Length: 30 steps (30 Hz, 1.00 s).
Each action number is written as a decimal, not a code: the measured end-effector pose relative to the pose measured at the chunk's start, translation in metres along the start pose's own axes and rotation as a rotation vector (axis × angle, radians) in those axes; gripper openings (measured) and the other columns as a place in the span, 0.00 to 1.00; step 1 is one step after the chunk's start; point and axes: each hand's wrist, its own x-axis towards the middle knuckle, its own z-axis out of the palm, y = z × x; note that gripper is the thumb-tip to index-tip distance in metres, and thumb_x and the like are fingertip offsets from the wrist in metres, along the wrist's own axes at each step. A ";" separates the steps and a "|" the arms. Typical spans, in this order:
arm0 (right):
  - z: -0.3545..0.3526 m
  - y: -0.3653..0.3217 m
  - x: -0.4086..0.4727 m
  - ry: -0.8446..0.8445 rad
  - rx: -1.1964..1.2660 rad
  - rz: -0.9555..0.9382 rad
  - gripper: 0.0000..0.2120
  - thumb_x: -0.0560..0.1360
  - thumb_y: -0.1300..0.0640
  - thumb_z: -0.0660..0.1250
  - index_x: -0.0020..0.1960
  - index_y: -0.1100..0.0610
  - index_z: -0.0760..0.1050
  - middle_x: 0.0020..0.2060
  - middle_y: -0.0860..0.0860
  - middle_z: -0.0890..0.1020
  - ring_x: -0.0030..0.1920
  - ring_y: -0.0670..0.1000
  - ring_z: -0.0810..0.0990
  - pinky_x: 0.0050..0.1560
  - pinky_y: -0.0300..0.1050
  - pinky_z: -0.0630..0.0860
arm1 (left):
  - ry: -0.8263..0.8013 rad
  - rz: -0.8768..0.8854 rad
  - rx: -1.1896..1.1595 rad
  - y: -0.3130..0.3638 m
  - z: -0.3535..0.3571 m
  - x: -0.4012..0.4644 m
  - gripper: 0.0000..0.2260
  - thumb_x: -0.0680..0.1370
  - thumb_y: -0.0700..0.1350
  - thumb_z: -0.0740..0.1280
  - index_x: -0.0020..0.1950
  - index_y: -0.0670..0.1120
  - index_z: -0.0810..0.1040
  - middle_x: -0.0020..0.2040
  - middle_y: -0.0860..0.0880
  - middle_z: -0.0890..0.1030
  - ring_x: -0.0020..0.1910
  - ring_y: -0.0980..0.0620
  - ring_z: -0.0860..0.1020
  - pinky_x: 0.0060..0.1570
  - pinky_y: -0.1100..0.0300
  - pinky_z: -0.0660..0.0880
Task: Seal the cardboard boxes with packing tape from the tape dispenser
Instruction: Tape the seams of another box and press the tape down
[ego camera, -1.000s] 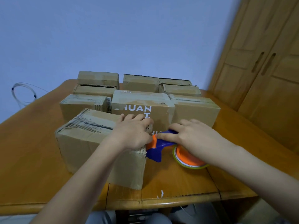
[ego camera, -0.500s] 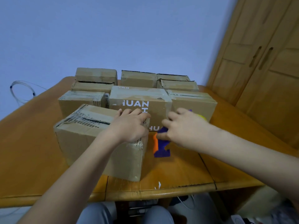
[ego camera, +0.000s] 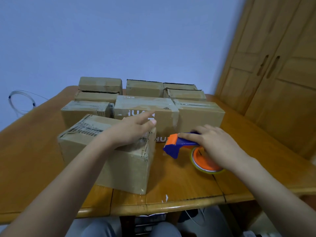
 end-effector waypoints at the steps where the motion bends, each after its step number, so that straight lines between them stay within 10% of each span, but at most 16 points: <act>1: 0.003 -0.001 0.000 0.010 0.023 0.019 0.32 0.80 0.62 0.54 0.76 0.37 0.49 0.66 0.48 0.70 0.63 0.53 0.68 0.59 0.46 0.66 | 0.027 0.059 0.012 -0.001 -0.002 -0.002 0.20 0.82 0.53 0.57 0.75 0.57 0.63 0.74 0.57 0.64 0.74 0.57 0.60 0.72 0.59 0.55; 8: 0.015 0.006 0.001 0.104 0.123 0.172 0.35 0.78 0.64 0.58 0.76 0.37 0.50 0.67 0.46 0.70 0.65 0.51 0.68 0.60 0.45 0.67 | -0.185 0.469 0.599 0.003 -0.007 -0.007 0.19 0.77 0.51 0.53 0.56 0.52 0.82 0.69 0.58 0.72 0.71 0.63 0.61 0.72 0.63 0.47; 17: 0.022 0.012 -0.003 0.113 0.169 0.231 0.35 0.79 0.64 0.60 0.76 0.38 0.49 0.68 0.45 0.69 0.66 0.50 0.67 0.60 0.43 0.68 | -0.534 0.511 0.994 0.006 -0.005 0.008 0.34 0.71 0.59 0.39 0.56 0.50 0.82 0.60 0.57 0.78 0.66 0.61 0.66 0.73 0.57 0.42; 24: 0.020 0.010 -0.010 0.130 0.242 0.241 0.36 0.78 0.64 0.60 0.76 0.39 0.49 0.69 0.46 0.68 0.67 0.49 0.66 0.60 0.41 0.68 | -0.541 0.419 0.744 0.005 0.001 0.012 0.22 0.74 0.53 0.51 0.43 0.45 0.82 0.52 0.55 0.81 0.66 0.60 0.67 0.75 0.54 0.38; 30: 0.013 0.022 -0.013 0.273 0.367 0.247 0.40 0.72 0.74 0.61 0.73 0.39 0.60 0.63 0.48 0.75 0.60 0.54 0.72 0.52 0.45 0.71 | -0.296 0.376 0.222 -0.013 -0.028 0.006 0.20 0.74 0.58 0.62 0.66 0.62 0.72 0.73 0.60 0.67 0.73 0.65 0.57 0.75 0.56 0.46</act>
